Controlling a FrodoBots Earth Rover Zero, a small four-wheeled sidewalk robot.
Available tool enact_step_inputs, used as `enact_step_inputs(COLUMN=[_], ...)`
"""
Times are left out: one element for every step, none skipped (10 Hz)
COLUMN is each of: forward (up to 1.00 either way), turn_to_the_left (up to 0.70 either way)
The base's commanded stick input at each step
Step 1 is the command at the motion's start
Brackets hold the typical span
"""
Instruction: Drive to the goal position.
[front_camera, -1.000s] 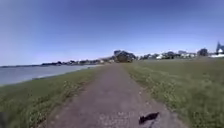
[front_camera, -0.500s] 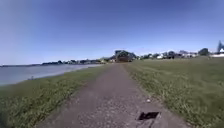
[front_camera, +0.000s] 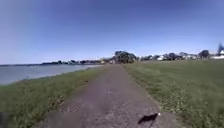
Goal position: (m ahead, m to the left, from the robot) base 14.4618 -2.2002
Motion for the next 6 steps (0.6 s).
enact_step_inputs(forward=[0.70,0.70,0.70,0.70,0.70,0.70], turn_to_the_left=[0.00,0.00,0.00,0.00,0.00,0.00])
